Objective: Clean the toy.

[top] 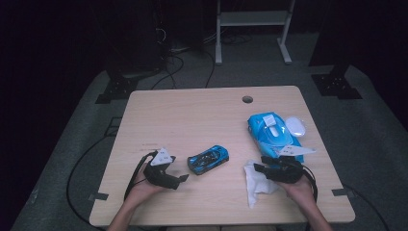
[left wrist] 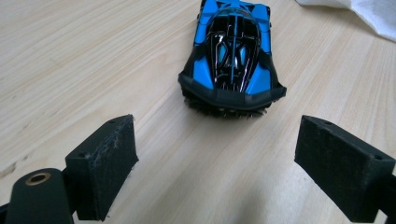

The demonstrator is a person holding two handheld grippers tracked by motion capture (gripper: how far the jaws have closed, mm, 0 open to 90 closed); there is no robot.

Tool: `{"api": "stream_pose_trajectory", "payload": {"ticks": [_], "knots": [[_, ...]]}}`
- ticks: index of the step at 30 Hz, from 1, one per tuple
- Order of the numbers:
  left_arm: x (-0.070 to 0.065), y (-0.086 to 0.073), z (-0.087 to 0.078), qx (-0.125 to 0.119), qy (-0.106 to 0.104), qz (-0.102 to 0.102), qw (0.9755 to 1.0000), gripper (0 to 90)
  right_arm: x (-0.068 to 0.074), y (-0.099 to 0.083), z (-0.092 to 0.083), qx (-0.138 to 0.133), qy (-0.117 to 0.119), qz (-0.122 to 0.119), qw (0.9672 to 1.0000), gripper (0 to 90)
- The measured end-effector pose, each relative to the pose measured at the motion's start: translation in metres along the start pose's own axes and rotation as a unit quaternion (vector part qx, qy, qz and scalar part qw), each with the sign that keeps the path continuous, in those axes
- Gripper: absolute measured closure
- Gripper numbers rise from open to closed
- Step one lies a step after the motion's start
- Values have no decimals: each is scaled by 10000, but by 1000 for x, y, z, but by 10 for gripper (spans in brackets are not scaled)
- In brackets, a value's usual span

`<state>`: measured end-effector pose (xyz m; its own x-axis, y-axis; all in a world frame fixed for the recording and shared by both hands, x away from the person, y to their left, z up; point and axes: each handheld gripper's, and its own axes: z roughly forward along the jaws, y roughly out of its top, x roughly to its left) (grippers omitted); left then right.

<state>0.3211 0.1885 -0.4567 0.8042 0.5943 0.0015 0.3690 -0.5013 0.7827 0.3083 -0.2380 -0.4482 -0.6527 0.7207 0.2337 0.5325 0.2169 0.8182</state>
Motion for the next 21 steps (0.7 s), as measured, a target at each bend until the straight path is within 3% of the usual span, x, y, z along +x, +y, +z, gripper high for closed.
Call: {"api": "stream_pose_trajectory", "payload": {"ticks": [5, 8, 16, 21], "knots": [[4, -2, -10, -302, 64, -323, 9990, 121, 0, -2, -1, -13, 43, 19, 10000, 459], [7, -4, -11, -356, 85, -451, 9983, 114, 1, -4, -2, -25, 73, 67, 9999, 446], [9, -8, -5, -285, 97, -500, 9983, 103, 3, -6, 2, -17, 138, 58, 9999, 401], [11, -10, -1, -141, 221, -416, 9988, 97, 3, -7, 5, -18, 252, 151, 9996, 400]]}}
